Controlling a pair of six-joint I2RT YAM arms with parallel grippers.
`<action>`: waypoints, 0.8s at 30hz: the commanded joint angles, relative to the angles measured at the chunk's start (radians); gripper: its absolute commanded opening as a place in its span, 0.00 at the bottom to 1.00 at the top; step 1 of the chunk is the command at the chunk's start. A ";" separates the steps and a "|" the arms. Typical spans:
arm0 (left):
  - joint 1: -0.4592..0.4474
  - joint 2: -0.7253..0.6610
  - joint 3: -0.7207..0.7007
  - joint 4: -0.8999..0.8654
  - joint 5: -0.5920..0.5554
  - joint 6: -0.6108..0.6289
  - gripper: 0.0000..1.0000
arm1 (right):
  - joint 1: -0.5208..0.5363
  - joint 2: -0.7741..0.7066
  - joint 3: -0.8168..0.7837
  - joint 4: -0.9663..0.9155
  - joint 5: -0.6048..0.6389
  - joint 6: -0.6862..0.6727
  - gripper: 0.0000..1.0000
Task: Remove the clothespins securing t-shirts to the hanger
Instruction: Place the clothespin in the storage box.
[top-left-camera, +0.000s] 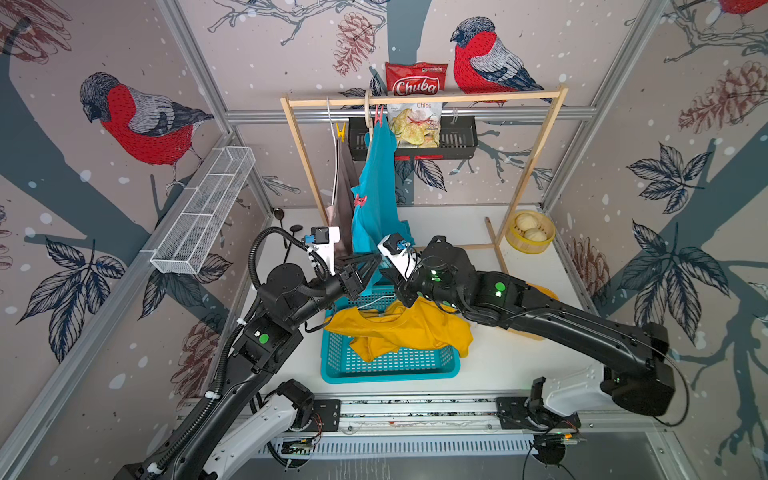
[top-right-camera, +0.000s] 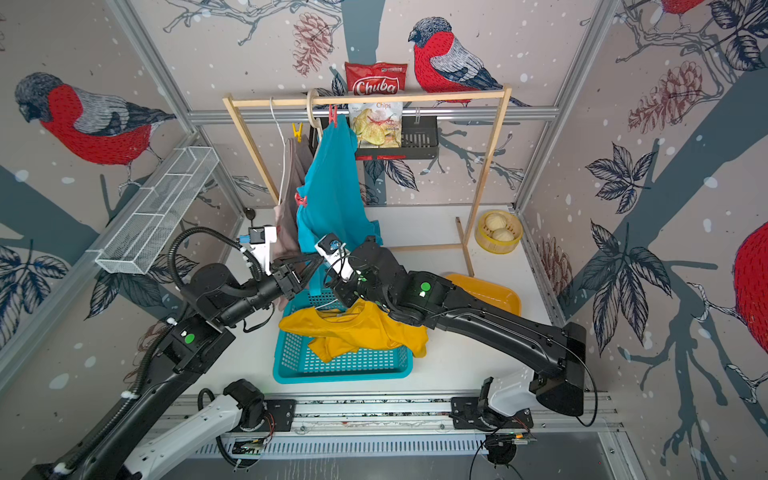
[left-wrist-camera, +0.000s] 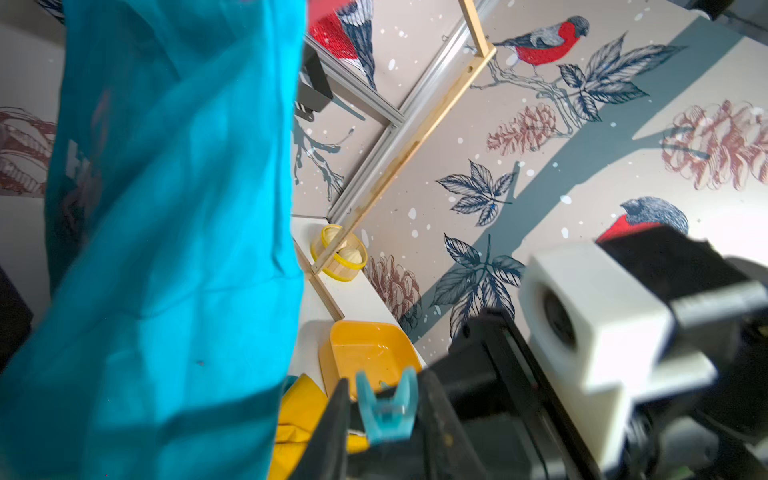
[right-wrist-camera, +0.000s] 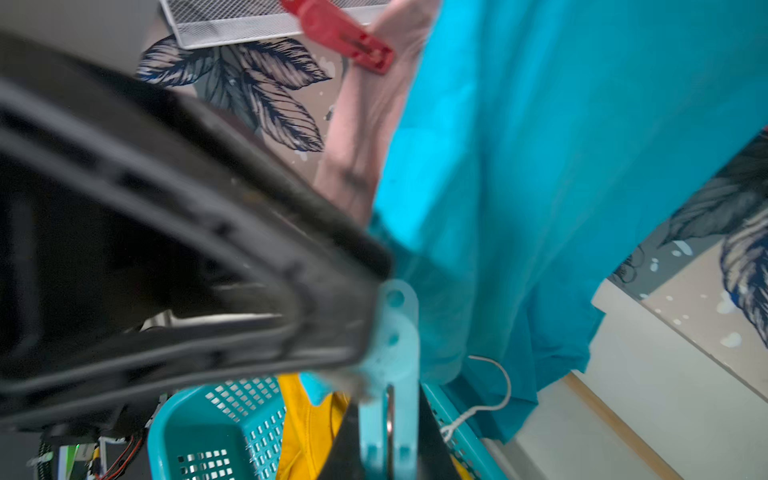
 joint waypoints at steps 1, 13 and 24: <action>0.000 0.000 0.002 0.049 0.022 0.074 0.57 | -0.029 -0.053 -0.048 0.057 0.030 0.053 0.06; -0.167 0.090 -0.039 -0.103 -0.329 0.326 0.48 | -0.683 -0.291 -0.389 -0.166 -0.029 0.332 0.11; -0.419 0.436 0.054 -0.213 -0.620 0.322 0.43 | -1.104 -0.202 -0.631 -0.165 -0.225 0.327 0.24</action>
